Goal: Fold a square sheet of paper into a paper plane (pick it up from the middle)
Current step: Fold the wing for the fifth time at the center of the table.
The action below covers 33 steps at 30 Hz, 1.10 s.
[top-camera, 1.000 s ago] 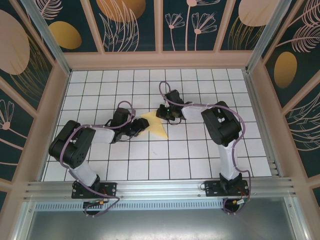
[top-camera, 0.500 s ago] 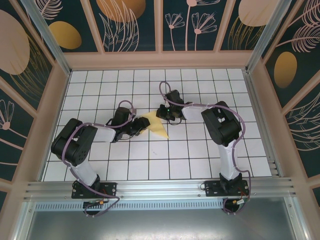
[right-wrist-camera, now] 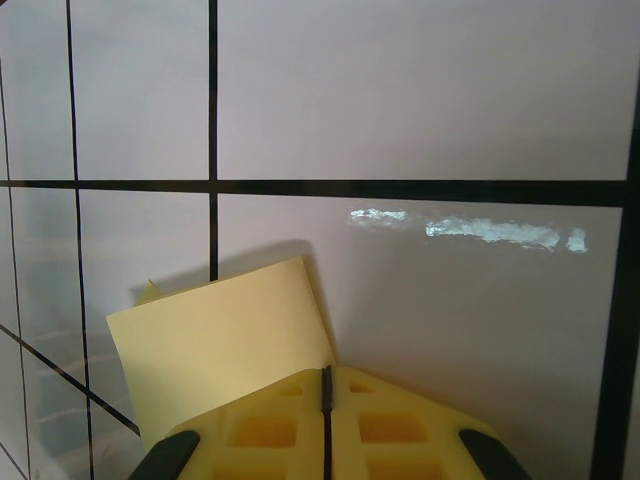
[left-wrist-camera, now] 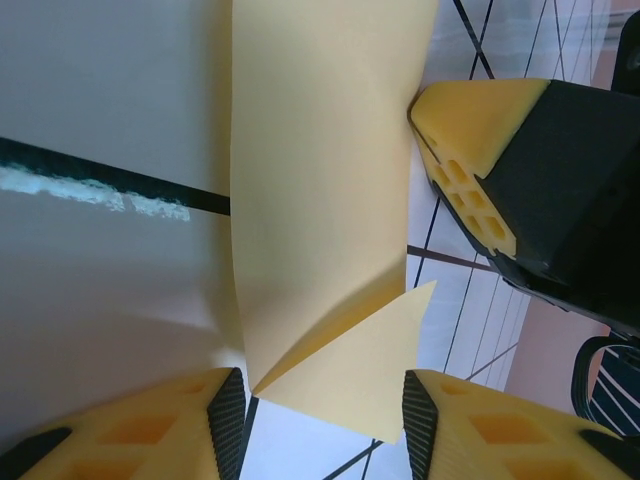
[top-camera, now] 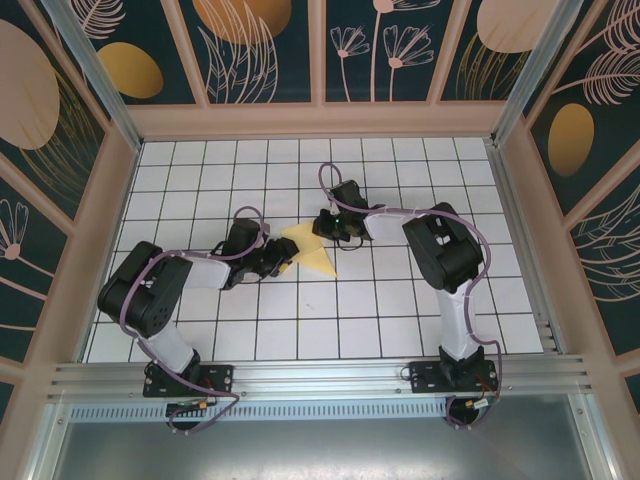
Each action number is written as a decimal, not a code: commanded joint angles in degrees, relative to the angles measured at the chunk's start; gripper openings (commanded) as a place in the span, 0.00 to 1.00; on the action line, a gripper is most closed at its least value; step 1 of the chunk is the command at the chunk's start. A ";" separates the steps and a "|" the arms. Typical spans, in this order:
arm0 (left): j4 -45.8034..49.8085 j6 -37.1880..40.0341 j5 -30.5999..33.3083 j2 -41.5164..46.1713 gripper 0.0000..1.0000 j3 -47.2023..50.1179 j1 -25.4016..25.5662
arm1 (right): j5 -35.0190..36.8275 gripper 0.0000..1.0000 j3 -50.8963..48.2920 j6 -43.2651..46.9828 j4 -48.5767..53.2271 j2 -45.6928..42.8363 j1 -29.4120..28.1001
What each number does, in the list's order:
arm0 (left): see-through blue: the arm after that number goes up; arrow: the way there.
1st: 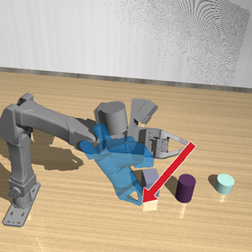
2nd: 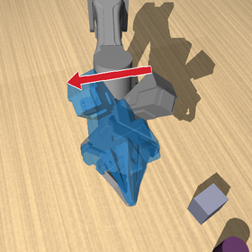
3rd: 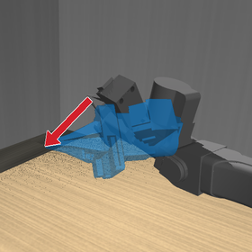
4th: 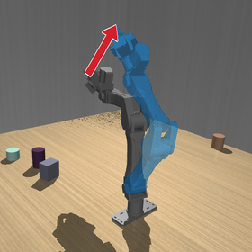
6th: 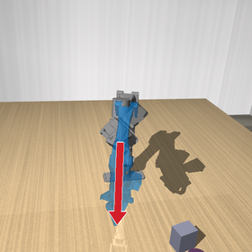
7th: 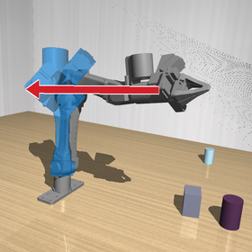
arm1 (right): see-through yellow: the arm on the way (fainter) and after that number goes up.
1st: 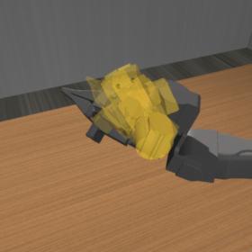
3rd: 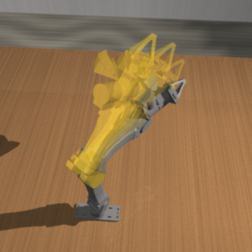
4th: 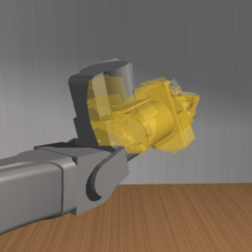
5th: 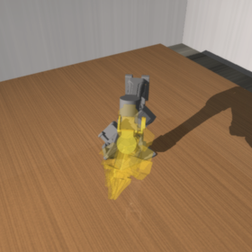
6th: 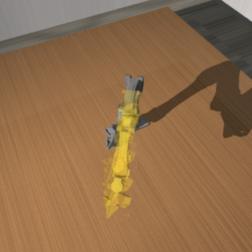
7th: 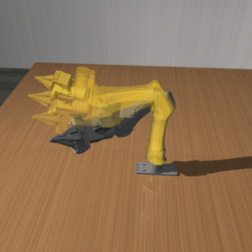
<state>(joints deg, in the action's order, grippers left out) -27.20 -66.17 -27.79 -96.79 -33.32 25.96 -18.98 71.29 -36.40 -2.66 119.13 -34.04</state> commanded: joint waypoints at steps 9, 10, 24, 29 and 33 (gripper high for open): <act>1.26 -0.63 1.61 -3.09 0.47 -4.39 0.35 | 1.80 0.10 -1.95 0.02 2.37 -0.95 0.76; 1.27 -0.58 1.64 -3.19 0.47 -4.51 0.38 | 1.84 0.10 -1.95 0.08 2.34 -0.97 0.75; 4.69 2.00 3.63 -3.45 0.18 -5.96 0.33 | 5.24 0.28 -2.06 5.87 1.96 -8.09 0.75; 5.88 2.43 4.91 -2.84 0.06 -6.05 0.34 | 9.92 0.41 -8.07 10.35 -2.79 -16.23 0.52; 6.53 1.88 5.38 -2.18 0.03 -6.05 0.41 | 14.40 0.42 -16.61 16.12 -9.66 -22.89 -2.40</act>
<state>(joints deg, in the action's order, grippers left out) -22.50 -64.58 -23.49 -100.55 -38.37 25.96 -9.45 59.13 -26.30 -6.57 99.83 -34.28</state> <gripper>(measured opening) 0.069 0.418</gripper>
